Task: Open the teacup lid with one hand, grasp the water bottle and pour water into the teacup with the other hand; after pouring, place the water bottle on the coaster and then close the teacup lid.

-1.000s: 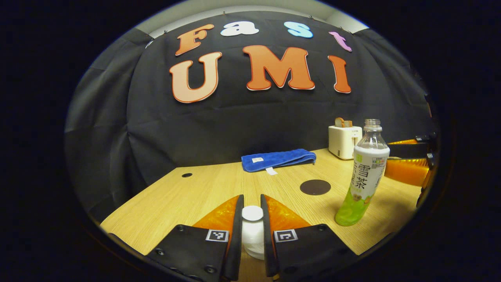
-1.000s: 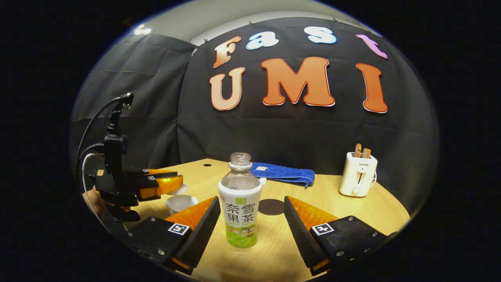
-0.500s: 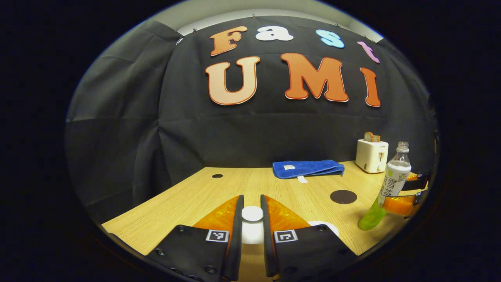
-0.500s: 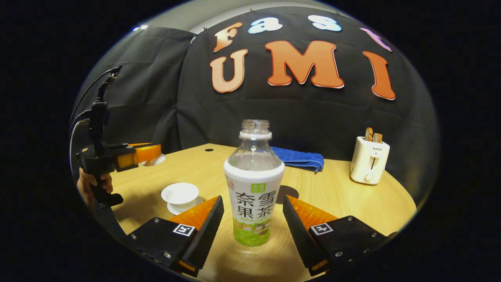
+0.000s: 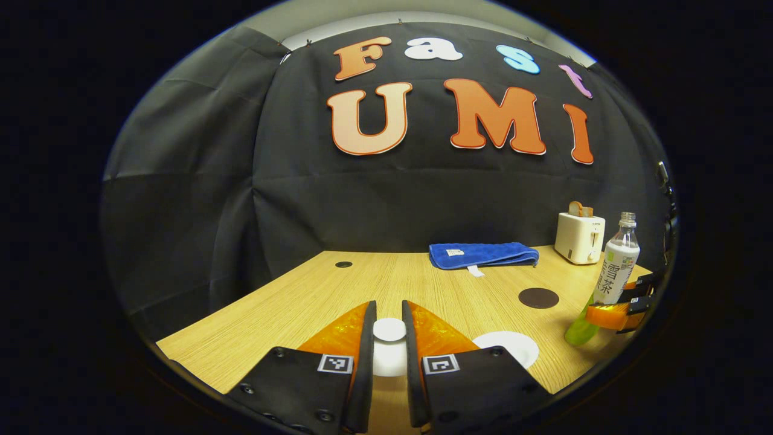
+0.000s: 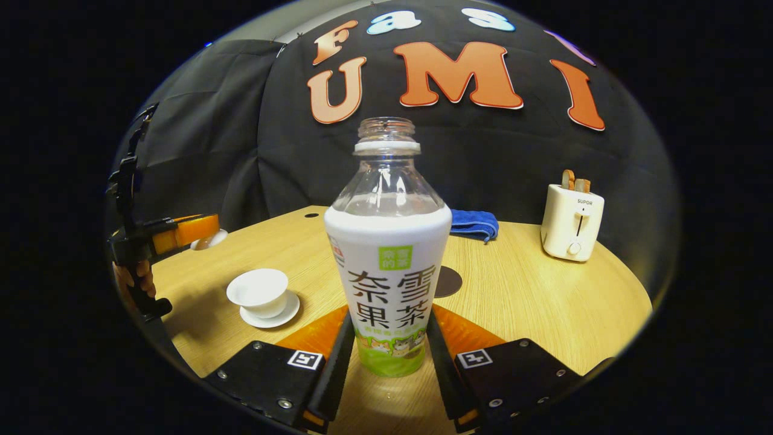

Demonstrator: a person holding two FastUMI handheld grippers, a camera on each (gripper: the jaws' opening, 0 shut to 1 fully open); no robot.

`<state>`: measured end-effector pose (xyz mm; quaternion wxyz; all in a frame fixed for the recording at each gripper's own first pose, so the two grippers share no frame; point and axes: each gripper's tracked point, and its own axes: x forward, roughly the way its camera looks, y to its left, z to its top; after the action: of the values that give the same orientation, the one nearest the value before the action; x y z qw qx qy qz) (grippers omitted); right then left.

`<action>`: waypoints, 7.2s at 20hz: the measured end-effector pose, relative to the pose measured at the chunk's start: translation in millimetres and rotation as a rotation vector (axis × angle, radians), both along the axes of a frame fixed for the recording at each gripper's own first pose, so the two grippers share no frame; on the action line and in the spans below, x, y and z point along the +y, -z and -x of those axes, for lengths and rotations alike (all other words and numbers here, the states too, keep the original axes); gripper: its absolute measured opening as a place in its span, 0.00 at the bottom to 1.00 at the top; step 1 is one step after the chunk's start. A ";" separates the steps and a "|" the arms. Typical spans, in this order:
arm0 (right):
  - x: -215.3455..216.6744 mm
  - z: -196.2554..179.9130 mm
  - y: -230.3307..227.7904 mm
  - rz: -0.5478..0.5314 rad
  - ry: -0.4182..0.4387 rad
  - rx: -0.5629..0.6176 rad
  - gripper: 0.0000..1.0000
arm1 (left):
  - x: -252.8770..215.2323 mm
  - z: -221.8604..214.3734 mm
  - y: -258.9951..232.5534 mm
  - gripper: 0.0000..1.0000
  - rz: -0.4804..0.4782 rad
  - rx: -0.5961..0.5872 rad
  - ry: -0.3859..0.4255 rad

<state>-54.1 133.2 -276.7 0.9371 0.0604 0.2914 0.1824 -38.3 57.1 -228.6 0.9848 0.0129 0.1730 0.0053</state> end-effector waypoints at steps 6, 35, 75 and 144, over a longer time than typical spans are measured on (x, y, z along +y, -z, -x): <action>-11.6 -24.4 -19.0 0.197 -0.019 -0.115 0.65 | 8.9 0.9 -1.2 0.28 0.004 0.001 -0.008; 13.5 -73.0 -37.5 1.165 -0.416 -0.556 0.63 | 46.5 24.5 19.5 0.28 0.026 0.048 -0.009; 33.7 -58.1 -81.4 1.718 -0.513 -1.182 0.63 | 50.7 44.0 19.7 0.28 0.033 0.061 0.042; -8.3 -93.6 27.5 0.075 -0.067 -0.049 0.90 | -27.5 18.3 7.4 0.28 0.077 0.049 0.078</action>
<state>39.5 124.8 -304.2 0.9389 0.0112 0.2769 0.2040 -56.6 29.5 -235.9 0.9795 -0.0180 0.1965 -0.0400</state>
